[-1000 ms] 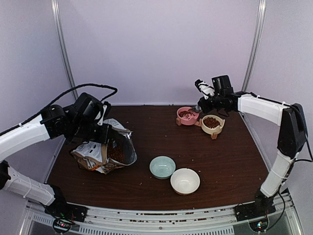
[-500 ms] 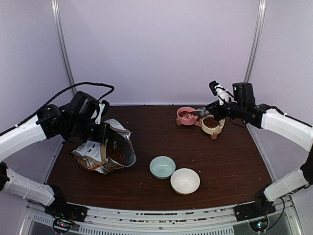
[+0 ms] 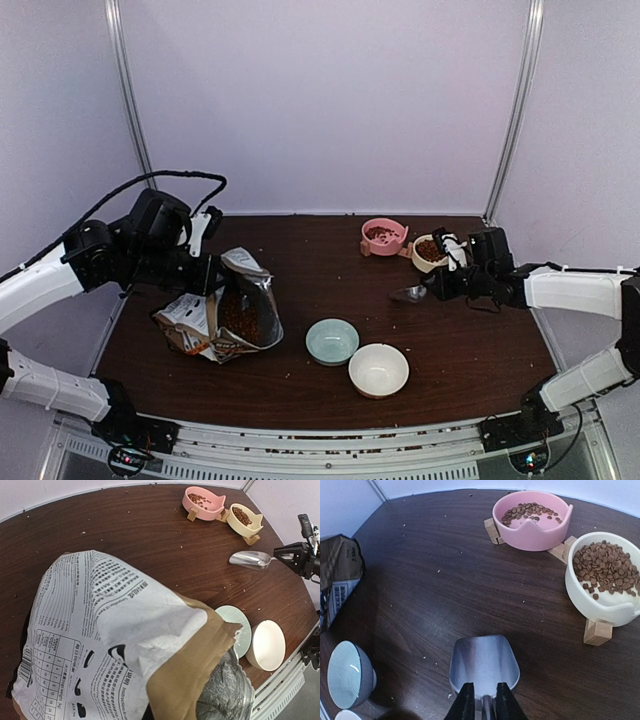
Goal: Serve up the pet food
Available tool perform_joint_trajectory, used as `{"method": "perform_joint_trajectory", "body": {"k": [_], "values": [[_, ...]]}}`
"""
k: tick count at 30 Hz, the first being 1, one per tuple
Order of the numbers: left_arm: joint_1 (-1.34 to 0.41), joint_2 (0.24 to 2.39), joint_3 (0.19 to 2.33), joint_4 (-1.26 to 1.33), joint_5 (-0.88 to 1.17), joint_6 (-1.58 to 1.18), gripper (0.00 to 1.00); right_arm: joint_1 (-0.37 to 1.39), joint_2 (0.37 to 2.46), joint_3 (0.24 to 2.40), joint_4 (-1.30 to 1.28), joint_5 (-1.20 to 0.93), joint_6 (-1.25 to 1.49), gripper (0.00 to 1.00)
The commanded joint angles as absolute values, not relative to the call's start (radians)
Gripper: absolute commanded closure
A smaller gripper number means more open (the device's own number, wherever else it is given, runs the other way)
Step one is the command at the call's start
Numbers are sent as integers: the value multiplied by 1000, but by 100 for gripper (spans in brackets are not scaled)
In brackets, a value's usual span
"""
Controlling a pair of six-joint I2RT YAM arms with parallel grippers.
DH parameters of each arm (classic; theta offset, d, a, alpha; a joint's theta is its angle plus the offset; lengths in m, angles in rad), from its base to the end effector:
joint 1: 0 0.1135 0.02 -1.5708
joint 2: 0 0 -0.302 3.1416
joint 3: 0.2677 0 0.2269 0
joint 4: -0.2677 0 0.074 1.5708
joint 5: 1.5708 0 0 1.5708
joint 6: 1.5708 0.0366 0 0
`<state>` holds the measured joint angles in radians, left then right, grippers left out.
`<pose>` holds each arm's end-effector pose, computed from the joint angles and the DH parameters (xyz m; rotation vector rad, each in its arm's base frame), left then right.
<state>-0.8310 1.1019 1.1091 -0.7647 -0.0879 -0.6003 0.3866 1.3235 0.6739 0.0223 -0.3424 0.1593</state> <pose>0.1252 -0.1324 0.3686 0.2317 2.3954 -0.6000 0.2218 0.1035 0.2581 -0.4484 2.1939 0.6781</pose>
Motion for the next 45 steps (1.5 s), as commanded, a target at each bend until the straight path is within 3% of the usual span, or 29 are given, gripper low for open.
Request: {"method": "perform_joint_trajectory", "body": {"k": [1, 6, 7, 10, 11, 13, 18, 21, 25, 29, 33, 39, 45], "values": [[-835, 1057, 1111, -622, -72, -600, 100, 387, 1332, 660, 68, -262, 210, 79], [-834, 1063, 1128, -641, -96, -598, 100, 386, 1273, 630, 55, -209, 216, 50], [-834, 1063, 1129, -641, -100, -599, 100, 386, 1253, 619, 54, -199, 218, 42], [-835, 1056, 1122, -639, -117, -615, 100, 380, 1166, 588, 49, -154, 256, 2], [-834, 1053, 1120, -637, -122, -620, 100, 375, 1128, 582, 45, -161, 263, 0], [-834, 1045, 1118, -634, -122, -628, 100, 357, 1061, 567, 50, -212, 271, 0], [-834, 1042, 1133, -635, -113, -641, 100, 341, 908, 570, -45, -70, 387, 0], [-834, 1042, 1138, -633, -113, -669, 100, 344, 879, 591, -73, -138, 363, 1], [-835, 1033, 1124, -619, -118, -704, 100, 514, 912, 693, -197, -53, 472, 3], [-835, 1021, 1109, -606, -124, -725, 100, 844, 1012, 794, -218, 130, 634, 2], [-834, 1016, 1102, -606, -117, -732, 100, 1076, 1187, 941, -166, 167, 709, 4], [-834, 999, 1082, -595, -107, -720, 100, 1256, 1503, 1237, -256, 180, 720, 9], [-835, 978, 1067, -592, -110, -702, 100, 1305, 1690, 1387, -305, 161, 762, 15]]}}
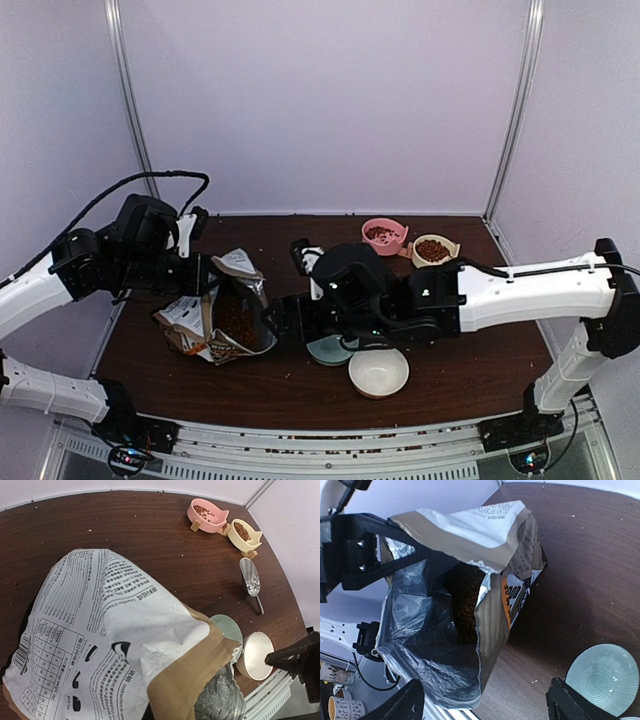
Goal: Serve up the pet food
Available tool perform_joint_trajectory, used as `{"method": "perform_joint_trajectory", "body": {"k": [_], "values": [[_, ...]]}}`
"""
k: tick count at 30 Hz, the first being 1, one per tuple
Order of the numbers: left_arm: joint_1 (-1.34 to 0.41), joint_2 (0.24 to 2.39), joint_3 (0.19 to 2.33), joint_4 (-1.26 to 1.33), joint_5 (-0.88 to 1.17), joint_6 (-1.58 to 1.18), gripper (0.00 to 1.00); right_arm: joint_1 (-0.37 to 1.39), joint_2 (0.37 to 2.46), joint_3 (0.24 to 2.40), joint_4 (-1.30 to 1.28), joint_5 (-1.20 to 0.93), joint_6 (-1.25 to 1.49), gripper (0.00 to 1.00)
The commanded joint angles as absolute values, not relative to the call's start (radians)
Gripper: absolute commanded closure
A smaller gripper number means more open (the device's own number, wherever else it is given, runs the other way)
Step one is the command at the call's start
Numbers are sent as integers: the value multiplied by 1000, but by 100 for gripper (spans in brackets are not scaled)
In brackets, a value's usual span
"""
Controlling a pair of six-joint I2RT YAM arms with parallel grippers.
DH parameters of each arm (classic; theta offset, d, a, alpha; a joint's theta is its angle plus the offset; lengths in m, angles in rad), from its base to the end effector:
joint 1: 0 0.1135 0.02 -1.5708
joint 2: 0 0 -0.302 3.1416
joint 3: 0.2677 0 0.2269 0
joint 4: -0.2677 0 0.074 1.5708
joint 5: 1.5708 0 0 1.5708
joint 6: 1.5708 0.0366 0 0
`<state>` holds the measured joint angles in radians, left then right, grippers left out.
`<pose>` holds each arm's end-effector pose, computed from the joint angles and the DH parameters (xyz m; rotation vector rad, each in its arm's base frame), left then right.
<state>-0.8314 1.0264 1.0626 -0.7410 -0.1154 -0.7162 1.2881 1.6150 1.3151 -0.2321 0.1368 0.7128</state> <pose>0.1137 -0.1185 0.3682 0.0731 2.3627 -0.6658 0.1039 0.3397 0.3520 -0.5610 2.2111 1.0127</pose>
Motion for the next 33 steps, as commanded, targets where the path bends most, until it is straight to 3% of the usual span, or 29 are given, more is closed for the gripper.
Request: {"method": "perform_joint_trajectory", "body": {"k": [1, 6, 8, 11, 12, 19, 26, 33], "values": [[-834, 975, 1065, -591, -110, -699, 100, 1308, 1713, 1399, -318, 163, 768, 17], [-835, 964, 1058, -591, -112, -684, 100, 1311, 1790, 1467, -391, 209, 772, 30], [-834, 960, 1056, -591, -113, -682, 100, 1311, 1813, 1495, -406, 213, 753, 50], [-834, 957, 1057, -595, -114, -673, 100, 1311, 1851, 1575, -459, 219, 709, 93], [-835, 956, 1060, -595, -109, -669, 100, 1310, 1860, 1611, -486, 232, 691, 100], [-935, 951, 1137, -584, -125, -729, 100, 1295, 1838, 1807, -553, 283, 533, 100], [-1168, 1023, 1266, -570, -300, -846, 100, 1217, 1833, 1952, -575, 97, 474, 100], [-1326, 1185, 1392, -446, -296, -839, 100, 1135, 1813, 1960, -554, -133, 451, 100]]}}
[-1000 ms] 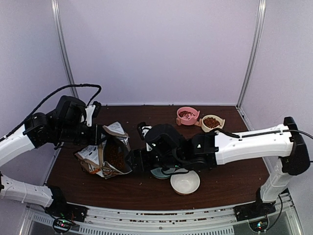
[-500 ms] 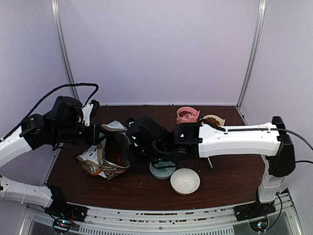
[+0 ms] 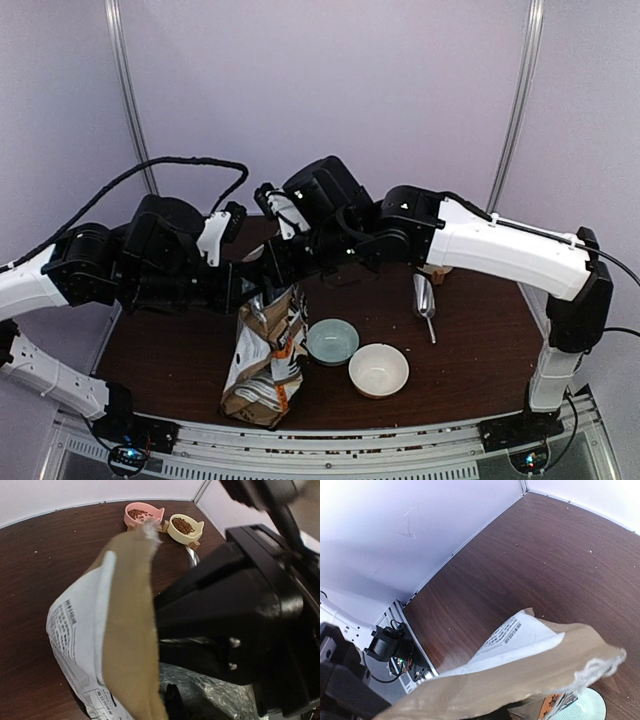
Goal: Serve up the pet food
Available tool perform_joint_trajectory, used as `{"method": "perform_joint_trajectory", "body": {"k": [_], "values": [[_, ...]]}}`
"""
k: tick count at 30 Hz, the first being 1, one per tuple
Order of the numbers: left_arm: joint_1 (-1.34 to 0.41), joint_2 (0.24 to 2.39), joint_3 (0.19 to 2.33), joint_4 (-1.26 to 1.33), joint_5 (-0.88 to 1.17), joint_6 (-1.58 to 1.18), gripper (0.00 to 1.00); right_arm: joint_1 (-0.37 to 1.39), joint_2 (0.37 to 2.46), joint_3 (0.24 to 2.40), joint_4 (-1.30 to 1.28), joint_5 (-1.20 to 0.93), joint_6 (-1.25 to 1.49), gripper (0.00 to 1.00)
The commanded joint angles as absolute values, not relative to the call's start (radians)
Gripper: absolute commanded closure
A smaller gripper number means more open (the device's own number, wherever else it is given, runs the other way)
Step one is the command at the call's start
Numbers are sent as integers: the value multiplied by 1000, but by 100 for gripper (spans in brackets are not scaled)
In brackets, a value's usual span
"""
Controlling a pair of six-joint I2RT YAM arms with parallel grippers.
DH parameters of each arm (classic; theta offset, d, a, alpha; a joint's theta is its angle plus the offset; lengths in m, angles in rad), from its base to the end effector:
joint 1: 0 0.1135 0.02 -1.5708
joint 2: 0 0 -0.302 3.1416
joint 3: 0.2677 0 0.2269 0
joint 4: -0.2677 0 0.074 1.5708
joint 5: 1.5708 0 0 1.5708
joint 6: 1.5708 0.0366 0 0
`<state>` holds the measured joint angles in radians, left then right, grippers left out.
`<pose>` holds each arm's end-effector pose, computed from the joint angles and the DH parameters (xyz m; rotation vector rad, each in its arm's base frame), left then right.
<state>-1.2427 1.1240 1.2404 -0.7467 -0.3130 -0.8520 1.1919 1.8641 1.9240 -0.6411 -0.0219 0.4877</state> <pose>0.0712 -0.1741 0.4067 0.2641 2.2795 -0.8266 0.1526 0.3855 0.4149 -0.8146 2.1773 0.9508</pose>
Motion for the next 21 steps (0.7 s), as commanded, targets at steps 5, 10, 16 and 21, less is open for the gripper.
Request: {"method": "perform_joint_trajectory", "body": {"k": [5, 10, 16, 21], "values": [[-1362, 1276, 1515, -482, -263, -765, 92, 1109, 1814, 1957, -542, -300, 403, 100], [-1362, 1253, 1457, -454, -276, -758, 72, 1102, 1792, 1917, -544, -323, 356, 100], [-1362, 1143, 1373, -511, -323, -719, 47, 1083, 1689, 1771, -478, -302, 336, 81], [-1361, 1021, 1349, -589, -373, -633, 24, 1065, 1547, 1654, -422, -213, 330, 36]]}}
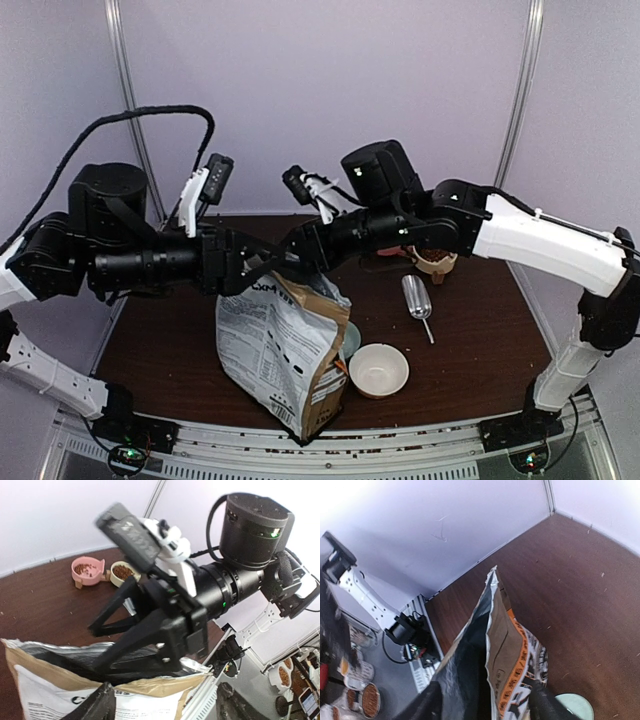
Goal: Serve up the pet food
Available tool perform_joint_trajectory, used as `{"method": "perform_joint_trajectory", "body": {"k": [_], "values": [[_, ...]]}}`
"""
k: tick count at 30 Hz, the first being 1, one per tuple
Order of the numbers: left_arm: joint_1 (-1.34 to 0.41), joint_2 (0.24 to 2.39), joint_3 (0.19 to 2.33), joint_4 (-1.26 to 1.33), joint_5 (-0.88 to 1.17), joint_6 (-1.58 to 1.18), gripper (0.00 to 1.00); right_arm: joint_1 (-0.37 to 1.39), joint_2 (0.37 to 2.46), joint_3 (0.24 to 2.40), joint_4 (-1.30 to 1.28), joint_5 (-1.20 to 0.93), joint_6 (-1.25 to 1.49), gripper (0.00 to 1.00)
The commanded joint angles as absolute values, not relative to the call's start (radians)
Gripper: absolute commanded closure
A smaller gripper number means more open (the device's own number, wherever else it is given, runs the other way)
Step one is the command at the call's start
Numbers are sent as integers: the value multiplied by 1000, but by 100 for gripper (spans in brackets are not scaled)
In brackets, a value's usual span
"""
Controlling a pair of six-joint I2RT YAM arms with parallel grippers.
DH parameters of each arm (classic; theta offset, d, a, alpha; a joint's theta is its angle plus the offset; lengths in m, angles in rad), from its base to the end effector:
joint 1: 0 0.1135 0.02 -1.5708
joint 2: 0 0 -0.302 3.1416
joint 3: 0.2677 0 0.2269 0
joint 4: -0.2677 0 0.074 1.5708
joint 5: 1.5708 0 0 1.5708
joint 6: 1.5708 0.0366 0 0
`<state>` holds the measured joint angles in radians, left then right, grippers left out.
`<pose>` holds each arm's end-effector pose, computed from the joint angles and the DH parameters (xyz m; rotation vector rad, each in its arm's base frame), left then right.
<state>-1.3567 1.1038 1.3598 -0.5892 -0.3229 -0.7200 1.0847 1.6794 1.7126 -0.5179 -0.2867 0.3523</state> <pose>0.0503 -0.1766 0.4611 0.4119 2.0023 -1.0779 0.1618 0.3284 0.4301 -0.9861 2.0254 1.1355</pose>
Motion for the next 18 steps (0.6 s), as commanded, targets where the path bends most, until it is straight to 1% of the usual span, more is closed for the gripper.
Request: {"method": "perform_joint_trajectory", "body": {"k": [1, 2, 3, 4, 6, 9, 13, 15, 18], "values": [[-1357, 1000, 1351, -613, -398, -622, 20, 1061, 1517, 1640, -423, -187, 329, 29], [-1347, 980, 1349, -636, -412, -617, 17, 1060, 1486, 1624, -423, -157, 319, 20], [-1322, 963, 1341, -652, -407, -610, 15, 1060, 1452, 1604, -420, -134, 311, 15], [-1285, 944, 1330, -663, -383, -608, 14, 1062, 1415, 1562, -411, -110, 303, 11], [-1181, 911, 1293, -660, -290, -602, 13, 1069, 1339, 1473, -379, -66, 293, 7], [-1028, 855, 1215, -599, -149, -551, 9, 1106, 1221, 1307, -304, -38, 285, 6], [-812, 816, 1114, -469, 144, -430, 3, 1211, 1123, 1134, -220, 16, 287, 6], [-759, 801, 1062, -406, 272, -360, 2, 1280, 1102, 1077, -199, 92, 280, 6], [-696, 798, 1013, -372, 379, -302, 2, 1385, 1116, 1045, -188, 206, 269, 6]]}}
